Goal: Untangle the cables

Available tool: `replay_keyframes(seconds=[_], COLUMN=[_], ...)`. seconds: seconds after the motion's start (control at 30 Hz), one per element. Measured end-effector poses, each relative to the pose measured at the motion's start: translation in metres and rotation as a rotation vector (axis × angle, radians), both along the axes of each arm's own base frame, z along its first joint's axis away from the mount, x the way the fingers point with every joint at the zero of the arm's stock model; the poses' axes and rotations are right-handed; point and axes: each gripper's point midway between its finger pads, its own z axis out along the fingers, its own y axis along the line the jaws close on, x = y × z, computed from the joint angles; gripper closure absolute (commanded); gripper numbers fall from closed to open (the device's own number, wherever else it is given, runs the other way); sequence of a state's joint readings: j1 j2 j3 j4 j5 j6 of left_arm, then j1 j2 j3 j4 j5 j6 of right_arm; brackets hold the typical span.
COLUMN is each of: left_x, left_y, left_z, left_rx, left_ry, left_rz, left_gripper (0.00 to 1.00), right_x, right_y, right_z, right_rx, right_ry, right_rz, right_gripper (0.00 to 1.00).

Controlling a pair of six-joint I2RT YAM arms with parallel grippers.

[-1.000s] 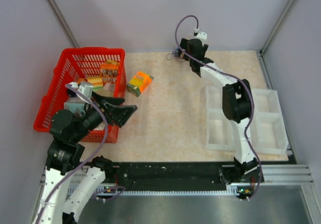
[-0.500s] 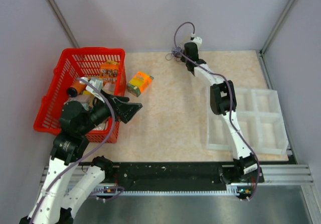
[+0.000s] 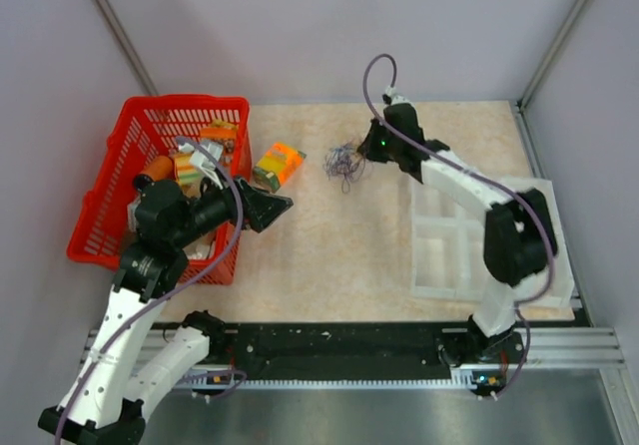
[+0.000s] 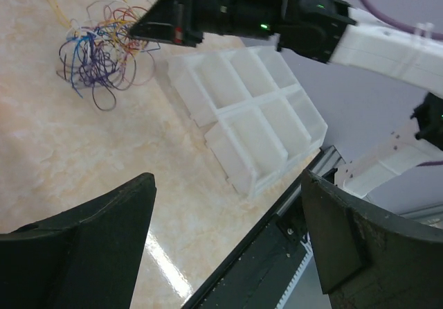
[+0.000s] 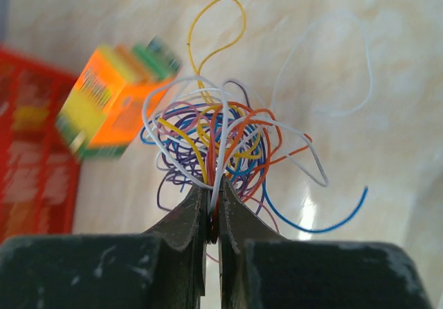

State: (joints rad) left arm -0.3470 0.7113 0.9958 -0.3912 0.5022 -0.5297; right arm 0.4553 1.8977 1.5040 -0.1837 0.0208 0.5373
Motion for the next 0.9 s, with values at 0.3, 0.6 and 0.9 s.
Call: replay_keyframes(seconds=[0.3,0.6,0.9], left_x=[-0.011,-0.035,-0.029], left_y=[-0.040,-0.082,-0.109], left_z=[-0.053,-0.078,-0.152], left_rx=[-0.029,0.074,0.247], left_ry=[0.190,0.216,0.364], left_rz=[-0.135,-0.203,-0.187], left_gripper=[0.15,0.41,0.39], right_x=[-0.210,-0.286,-0.278], right_y=[0.032,0.001,-0.001], right_z=[-0.010,-0.024,0.004], right_rx=[0.161,0.164,0.180], right_ry=[0.115,0.177,0.045], right_rz=[0.409,0.523,0.517], right_gripper=[0.60,0.29,0.57])
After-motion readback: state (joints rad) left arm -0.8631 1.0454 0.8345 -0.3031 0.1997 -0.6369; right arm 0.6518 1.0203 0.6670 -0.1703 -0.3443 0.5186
